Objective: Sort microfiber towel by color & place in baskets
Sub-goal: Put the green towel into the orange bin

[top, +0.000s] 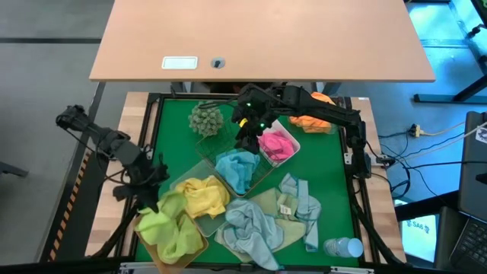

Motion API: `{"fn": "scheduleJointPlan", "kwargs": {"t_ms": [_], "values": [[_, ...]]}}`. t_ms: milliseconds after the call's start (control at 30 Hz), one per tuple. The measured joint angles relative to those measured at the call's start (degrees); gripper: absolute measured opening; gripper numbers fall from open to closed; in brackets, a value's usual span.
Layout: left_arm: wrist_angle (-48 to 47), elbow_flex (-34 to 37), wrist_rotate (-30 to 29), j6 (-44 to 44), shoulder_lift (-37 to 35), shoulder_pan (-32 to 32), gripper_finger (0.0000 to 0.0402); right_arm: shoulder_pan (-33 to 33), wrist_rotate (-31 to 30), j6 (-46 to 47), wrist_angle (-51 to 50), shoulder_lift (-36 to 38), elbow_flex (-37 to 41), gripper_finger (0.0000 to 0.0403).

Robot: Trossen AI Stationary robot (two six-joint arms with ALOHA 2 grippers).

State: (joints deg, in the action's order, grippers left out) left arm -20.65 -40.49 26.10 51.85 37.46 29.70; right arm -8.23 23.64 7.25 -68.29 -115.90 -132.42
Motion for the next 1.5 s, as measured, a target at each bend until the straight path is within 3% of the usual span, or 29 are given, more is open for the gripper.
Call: {"fn": "scheduleJointPlan", "kwargs": {"t_ms": [300, 600, 867, 1100, 1500], "values": [[-6.69, 0.0, -6.76, 0.73, 5.61, 9.24, 0.0, 0.02, 0.0, 1.04, -1.03, 0.0, 0.0, 0.0177], [-8.83, 0.0, -11.04, 0.55, 16.67, 16.17, 0.0, 0.45, -0.06, 3.13, -1.03, 0.0, 0.0, 0.0177], [-15.73, 0.0, -14.66, 0.13, 27.6, 18.16, 0.0003, 3.3, -0.11, 3.19, -0.83, 0.0, 0.0, 0.0177], [-16.34, 0.0, -14.73, 1.21, 34.03, 18.07, 0.0034, 8.42, -0.56, 3.19, -0.81, 0.0, 0.0, 0.0177], [-16.34, 0.0, -14.41, 2.06, 37.17, 18.05, 0.0122, 23.31, -15.71, 6.25, -0.51, -1.24, 0.49, 0.0177]]}}
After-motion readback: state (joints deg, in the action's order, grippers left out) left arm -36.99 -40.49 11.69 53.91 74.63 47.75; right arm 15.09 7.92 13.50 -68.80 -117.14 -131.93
